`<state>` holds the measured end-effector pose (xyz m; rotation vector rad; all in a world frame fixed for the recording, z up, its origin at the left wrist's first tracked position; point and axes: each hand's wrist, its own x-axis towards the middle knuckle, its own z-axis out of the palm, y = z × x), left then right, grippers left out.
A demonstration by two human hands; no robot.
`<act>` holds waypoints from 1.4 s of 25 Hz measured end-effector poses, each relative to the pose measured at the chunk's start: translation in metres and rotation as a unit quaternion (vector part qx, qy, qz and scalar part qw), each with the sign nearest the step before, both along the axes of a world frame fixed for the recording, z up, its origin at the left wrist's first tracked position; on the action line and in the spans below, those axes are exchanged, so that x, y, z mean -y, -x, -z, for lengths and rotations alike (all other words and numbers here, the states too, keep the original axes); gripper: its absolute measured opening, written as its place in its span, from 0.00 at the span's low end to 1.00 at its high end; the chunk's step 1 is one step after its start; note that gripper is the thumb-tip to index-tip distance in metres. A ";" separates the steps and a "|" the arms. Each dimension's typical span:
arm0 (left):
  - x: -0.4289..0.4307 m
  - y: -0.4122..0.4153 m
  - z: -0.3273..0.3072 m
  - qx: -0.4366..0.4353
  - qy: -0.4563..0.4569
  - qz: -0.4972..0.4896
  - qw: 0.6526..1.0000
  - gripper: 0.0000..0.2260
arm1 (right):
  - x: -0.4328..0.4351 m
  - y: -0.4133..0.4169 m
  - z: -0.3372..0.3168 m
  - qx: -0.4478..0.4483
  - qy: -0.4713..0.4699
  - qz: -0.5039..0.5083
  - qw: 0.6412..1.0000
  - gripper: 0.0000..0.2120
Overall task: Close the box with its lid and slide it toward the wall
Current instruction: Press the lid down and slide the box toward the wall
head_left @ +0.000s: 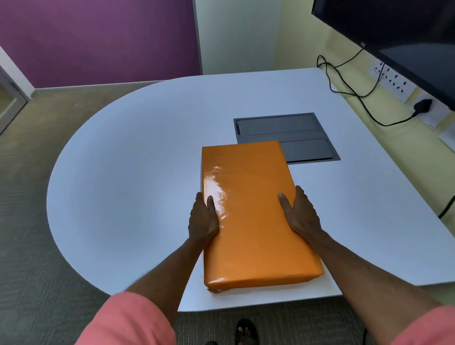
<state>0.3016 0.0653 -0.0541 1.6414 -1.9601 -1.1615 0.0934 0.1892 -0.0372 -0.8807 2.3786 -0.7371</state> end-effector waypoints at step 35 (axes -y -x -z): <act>0.017 0.009 -0.016 0.096 -0.015 0.022 0.995 0.42 | 0.022 0.026 -0.013 0.098 -0.013 0.013 0.995 0.47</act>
